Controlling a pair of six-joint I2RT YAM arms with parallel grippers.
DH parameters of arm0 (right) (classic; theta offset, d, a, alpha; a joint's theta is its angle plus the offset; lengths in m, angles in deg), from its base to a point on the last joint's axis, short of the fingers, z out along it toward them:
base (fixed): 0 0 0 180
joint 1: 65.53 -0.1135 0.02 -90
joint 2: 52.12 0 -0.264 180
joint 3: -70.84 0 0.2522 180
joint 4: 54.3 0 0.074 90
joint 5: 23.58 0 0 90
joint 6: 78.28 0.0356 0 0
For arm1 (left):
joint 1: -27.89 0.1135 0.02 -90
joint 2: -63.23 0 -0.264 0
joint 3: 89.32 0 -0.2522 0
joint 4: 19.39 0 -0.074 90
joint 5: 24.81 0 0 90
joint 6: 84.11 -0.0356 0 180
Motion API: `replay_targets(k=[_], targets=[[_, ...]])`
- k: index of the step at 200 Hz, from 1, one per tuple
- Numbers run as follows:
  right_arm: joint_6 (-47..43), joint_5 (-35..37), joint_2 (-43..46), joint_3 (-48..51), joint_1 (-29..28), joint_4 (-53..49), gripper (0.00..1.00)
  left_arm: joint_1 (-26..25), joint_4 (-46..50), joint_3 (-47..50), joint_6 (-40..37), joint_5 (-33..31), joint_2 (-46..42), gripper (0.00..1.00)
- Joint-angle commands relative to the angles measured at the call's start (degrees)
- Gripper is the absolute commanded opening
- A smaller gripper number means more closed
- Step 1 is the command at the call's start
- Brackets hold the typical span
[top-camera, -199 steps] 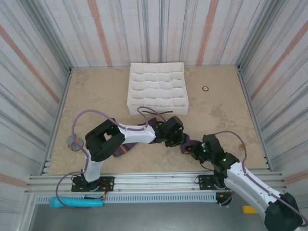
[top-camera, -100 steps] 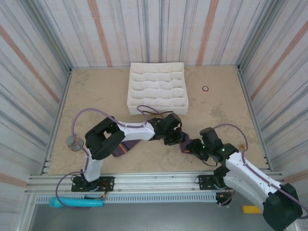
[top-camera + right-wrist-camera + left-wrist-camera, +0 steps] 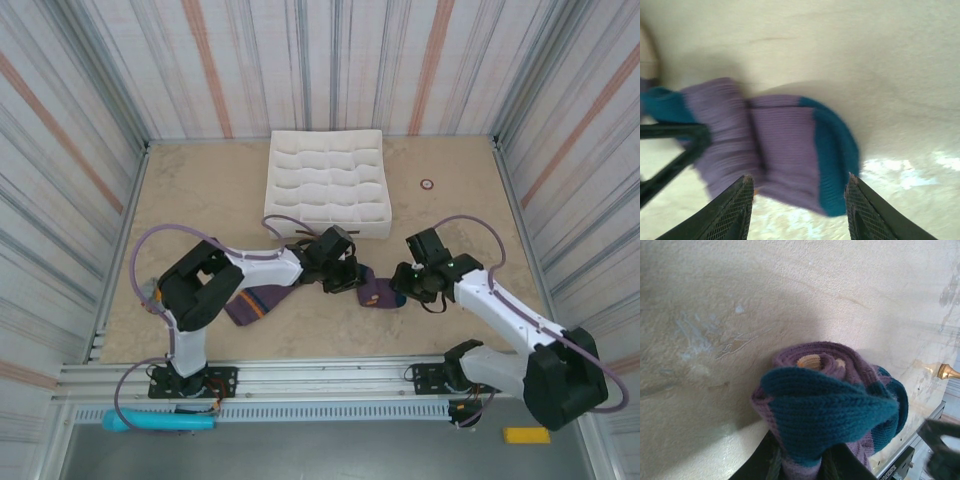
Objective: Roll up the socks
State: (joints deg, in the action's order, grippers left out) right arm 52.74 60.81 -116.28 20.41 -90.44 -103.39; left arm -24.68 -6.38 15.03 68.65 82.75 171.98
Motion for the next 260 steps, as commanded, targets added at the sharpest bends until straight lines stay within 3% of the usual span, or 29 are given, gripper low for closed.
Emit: replay_targets(k=[1, 57, 102, 175, 260], targets=[[-8.08, 0.03, -3.14, -0.73, 1.93, -1.28, 0.51, 0.37, 3.74, 2.19, -2.12, -0.52, -1.23, 0.00], [-9.10, -9.21, -8.30, 3.43, 3.82, 11.45, 0.45, 0.91, 2.13, 2.83, -1.69, 1.18, -0.86, 0.00], [-8.68, -9.49, -11.91, 4.85, 3.87, 16.33, 0.36, 1.59, 0.24, 4.17, -0.25, 3.33, -0.99, 0.00], [-5.21, -7.19, -16.30, 0.89, 3.59, 15.66, 0.00, 1.63, -3.30, 7.27, 2.08, 5.06, -3.93, 0.00], [-10.47, -4.76, -32.55, -16.69, -0.56, 21.19, 0.00, -1.00, -3.76, 9.49, 4.43, 2.83, -7.66, 0.00]])
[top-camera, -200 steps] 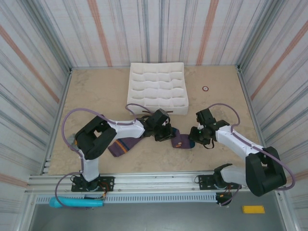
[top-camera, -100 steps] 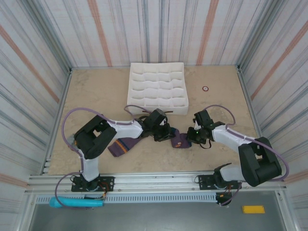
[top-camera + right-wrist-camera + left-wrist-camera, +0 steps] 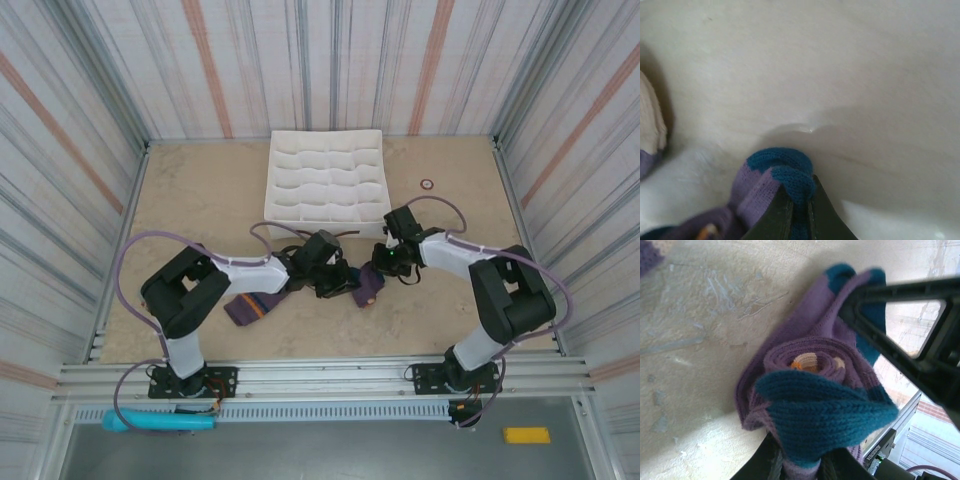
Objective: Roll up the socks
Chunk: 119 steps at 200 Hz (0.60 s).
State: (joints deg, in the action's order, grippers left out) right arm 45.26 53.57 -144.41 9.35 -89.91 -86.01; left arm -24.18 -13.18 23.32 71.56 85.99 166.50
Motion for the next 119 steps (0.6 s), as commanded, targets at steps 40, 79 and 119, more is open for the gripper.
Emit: replay_targets(k=[40, 79, 119], targets=[[-4.14, 3.13, -7.50, -9.08, -1.96, 3.92, 0.00, -1.41, 4.82, 5.62, 6.88, -5.57, -3.56, 0.00], [-3.98, 5.19, -3.78, -6.15, -2.07, 3.09, 0.00, -1.14, 5.21, 6.93, 7.28, -9.58, -5.94, 0.00], [-5.44, 4.31, -0.61, -3.85, -2.12, 4.38, 0.36, -1.00, 5.88, 7.04, 7.91, -12.29, -6.59, 0.00]])
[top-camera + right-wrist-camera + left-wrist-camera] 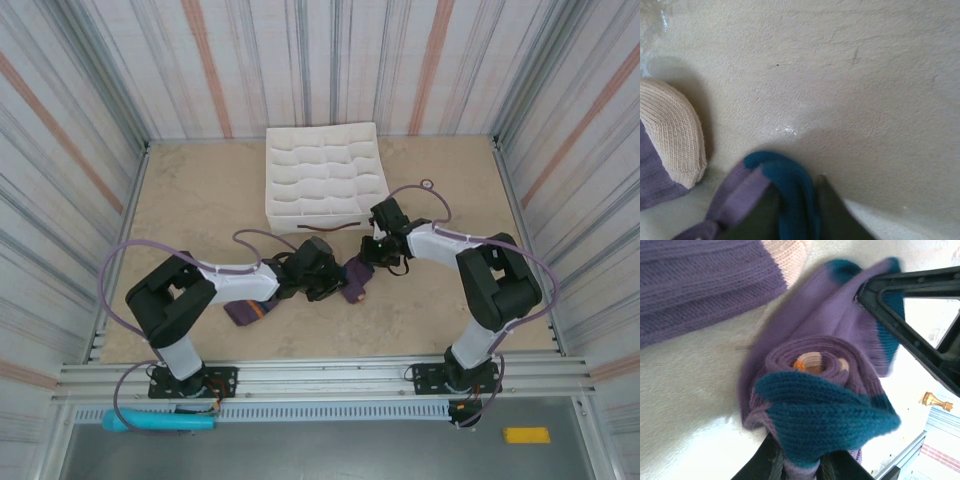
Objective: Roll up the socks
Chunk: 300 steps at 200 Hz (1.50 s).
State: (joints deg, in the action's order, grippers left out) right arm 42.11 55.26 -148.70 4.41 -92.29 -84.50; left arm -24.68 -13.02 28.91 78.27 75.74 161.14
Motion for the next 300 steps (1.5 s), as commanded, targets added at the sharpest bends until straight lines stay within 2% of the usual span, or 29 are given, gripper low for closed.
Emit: replay_targets(k=[1, 11, 15, 17, 32, 53, 78, 124, 158, 173, 224, 267, 300], targets=[[-2.32, 2.59, 3.81, 1.08, 0.24, 2.89, 0.37, -0.46, 5.68, 1.44, 1.24, -2.03, -1.19, 0.00], [-3.14, 2.48, 5.90, 1.58, -0.07, 3.17, 0.50, -0.31, 5.88, 1.04, 1.27, -1.59, -0.77, 0.00], [-3.30, 2.66, 6.50, 1.72, -0.19, 3.15, 0.53, -0.33, 5.85, 0.85, 1.27, -1.44, -0.63, 0.00], [-3.60, 2.75, 7.11, 1.85, -0.28, 3.17, 0.59, -0.33, 5.89, 0.82, 1.27, -1.35, -0.51, 0.00], [-5.07, 3.69, 11.03, 2.71, -1.27, 2.49, 0.70, -0.33, 6.37, 0.31, 1.56, -1.19, 0.02, 0.00], [-6.69, 6.67, 17.55, 5.28, -3.95, 1.65, 0.74, -0.09, 5.79, 0.36, 2.15, -0.36, 0.65, 0.00], [-8.33, 11.60, 26.37, 11.48, -10.22, 3.14, 0.77, 0.26, 5.25, 0.11, 2.71, 1.23, 1.49, 0.00], [-8.97, 24.59, 34.80, 23.39, -24.73, 11.82, 0.76, 0.90, 3.80, 0.92, 4.79, 4.18, 2.69, 0.00], [-11.28, 35.54, 33.20, 27.86, -34.72, 18.67, 0.75, 1.69, 5.49, -0.52, 4.10, 6.35, 3.25, 0.00], [-12.25, 39.58, 30.63, 28.23, -37.30, 20.26, 0.74, 1.94, 6.19, -0.91, 3.88, 6.50, 3.17, 0.00], [-14.35, 45.07, 23.58, 30.79, -39.84, 28.79, 0.67, 2.83, 7.20, -0.76, 3.20, 7.73, 3.13, 0.00], [-14.75, 45.41, 21.46, 32.05, -39.95, 31.42, 0.63, 3.78, 8.46, -1.56, 2.06, 9.15, 3.21, 0.00], [-15.19, 44.12, 19.14, 31.41, -39.61, 32.26, 0.50, 3.72, 7.63, -1.57, 2.28, 9.92, 4.11, 0.00]])
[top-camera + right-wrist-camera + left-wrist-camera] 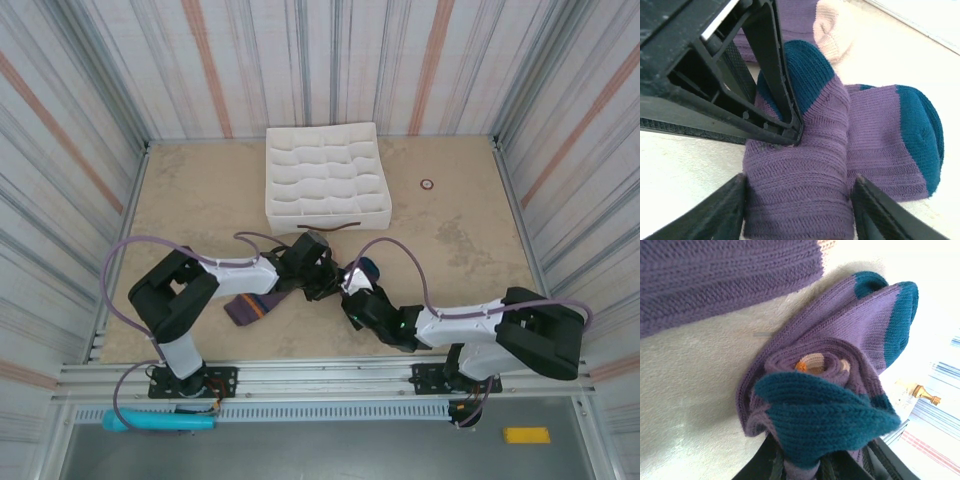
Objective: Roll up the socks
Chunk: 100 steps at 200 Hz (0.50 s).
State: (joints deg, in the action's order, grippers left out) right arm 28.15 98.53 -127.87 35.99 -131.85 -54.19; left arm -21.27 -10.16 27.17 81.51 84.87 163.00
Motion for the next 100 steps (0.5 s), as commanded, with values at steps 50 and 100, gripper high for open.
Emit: replay_targets(k=[50, 100], targets=[[3.58, -6.24, -2.33, -0.36, 3.90, 0.02, 0.13, 0.39, 4.21, 0.76, -1.17, 0.61, 1.53, 0.09], [12.50, -20.39, 2.02, 2.62, 12.53, -3.53, 0.00, 0.65, 2.33, 1.56, -2.98, 0.19, -1.42, 0.64]])
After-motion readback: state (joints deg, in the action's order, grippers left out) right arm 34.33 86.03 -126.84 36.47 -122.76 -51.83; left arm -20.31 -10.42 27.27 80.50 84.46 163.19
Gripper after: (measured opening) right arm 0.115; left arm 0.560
